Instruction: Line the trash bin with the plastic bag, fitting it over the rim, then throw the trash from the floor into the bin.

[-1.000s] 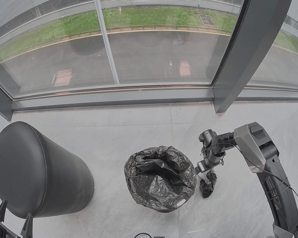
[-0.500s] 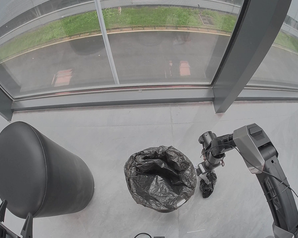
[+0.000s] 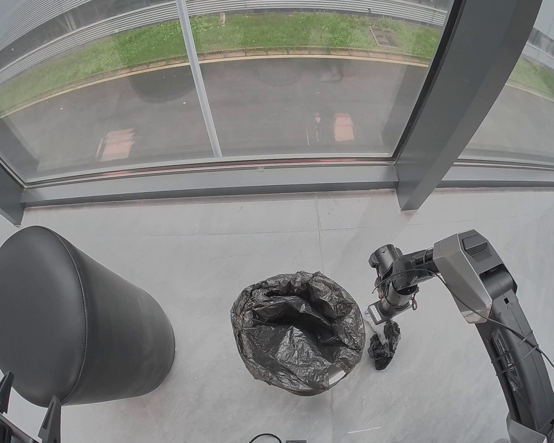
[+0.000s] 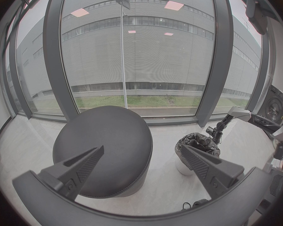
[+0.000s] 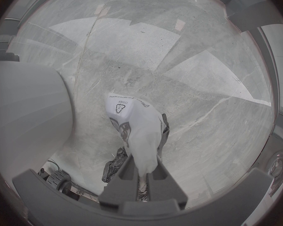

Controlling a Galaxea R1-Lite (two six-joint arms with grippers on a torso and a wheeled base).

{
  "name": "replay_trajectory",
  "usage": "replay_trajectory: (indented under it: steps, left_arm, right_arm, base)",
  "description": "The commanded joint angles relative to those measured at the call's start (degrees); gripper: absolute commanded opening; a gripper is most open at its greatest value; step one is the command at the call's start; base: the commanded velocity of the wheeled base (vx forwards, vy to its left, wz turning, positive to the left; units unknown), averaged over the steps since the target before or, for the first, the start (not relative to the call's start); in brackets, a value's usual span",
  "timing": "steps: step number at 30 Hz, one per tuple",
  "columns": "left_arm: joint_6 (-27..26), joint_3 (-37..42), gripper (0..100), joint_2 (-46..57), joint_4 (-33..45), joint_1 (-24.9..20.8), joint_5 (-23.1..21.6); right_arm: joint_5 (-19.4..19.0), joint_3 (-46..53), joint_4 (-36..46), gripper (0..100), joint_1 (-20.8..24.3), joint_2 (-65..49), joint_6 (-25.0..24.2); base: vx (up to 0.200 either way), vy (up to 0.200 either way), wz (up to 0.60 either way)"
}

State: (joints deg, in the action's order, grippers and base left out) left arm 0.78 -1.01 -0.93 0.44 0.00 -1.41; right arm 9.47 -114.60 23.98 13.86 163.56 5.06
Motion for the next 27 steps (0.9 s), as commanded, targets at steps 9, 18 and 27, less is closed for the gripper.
replay_trajectory:
  steps: [9,18,27]
  left_arm:
    - [0.0,0.9,100,0.9,0.0,0.0,0.0]
    - [0.0,0.9,100,0.9,0.0,0.0,0.0]
    - [0.0,0.9,100,0.8,0.0,0.0,0.0]
  right_arm:
    - [0.0,0.0,6.6,0,-0.3,-6.0,-1.1]
    - [0.1,0.0,8.8,0,-0.8,-17.0,-2.3]
    - [0.0,0.0,10.2,0,-1.2,-30.2,-2.2]
  base:
    - [0.0,0.0,0.0]
    - [0.0,0.0,0.0]
    - [0.0,0.0,0.0]
